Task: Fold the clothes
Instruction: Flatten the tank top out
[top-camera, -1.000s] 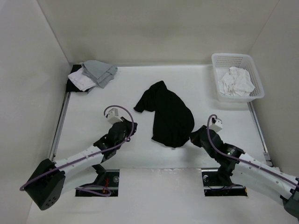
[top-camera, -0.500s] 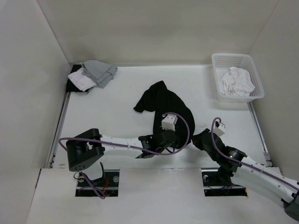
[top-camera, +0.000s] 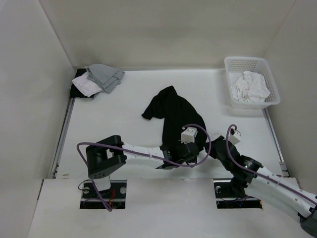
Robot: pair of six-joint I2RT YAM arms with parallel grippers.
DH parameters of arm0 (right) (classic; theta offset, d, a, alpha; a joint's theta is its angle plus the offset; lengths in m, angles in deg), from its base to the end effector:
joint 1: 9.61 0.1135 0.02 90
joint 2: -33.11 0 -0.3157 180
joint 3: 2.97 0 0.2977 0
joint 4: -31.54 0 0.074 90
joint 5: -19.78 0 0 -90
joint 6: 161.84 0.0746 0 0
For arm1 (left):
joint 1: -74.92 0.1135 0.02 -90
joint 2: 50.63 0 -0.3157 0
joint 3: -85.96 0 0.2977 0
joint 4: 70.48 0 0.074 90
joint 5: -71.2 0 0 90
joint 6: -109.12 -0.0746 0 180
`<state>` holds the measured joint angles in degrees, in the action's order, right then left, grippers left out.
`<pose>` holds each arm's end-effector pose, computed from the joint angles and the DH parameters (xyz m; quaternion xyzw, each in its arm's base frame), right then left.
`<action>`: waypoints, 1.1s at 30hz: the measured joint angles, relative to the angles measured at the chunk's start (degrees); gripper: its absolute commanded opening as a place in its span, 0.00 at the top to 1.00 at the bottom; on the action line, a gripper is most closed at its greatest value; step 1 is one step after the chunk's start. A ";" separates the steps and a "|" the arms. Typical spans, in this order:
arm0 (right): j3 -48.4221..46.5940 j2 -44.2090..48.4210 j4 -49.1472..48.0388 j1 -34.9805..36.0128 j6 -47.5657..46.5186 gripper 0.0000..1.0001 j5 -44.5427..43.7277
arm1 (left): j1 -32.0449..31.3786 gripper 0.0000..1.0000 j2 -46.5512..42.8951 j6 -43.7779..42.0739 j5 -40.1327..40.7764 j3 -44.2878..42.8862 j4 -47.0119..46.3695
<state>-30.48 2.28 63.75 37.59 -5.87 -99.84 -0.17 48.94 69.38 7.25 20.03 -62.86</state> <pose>0.1352 0.0917 0.1774 0.2556 0.8290 0.2441 0.4334 0.1414 -0.4036 0.1669 0.1000 0.8867 -0.2629 0.3669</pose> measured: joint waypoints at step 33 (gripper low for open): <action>1.05 1.20 -0.02 -0.04 -0.24 1.00 0.02 | -2.43 0.74 1.75 0.26 6.69 -3.08 7.19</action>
<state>-29.43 3.48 63.73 37.54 -6.11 -99.82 -2.60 50.69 69.64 13.94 16.95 -55.67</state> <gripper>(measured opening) 0.005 0.278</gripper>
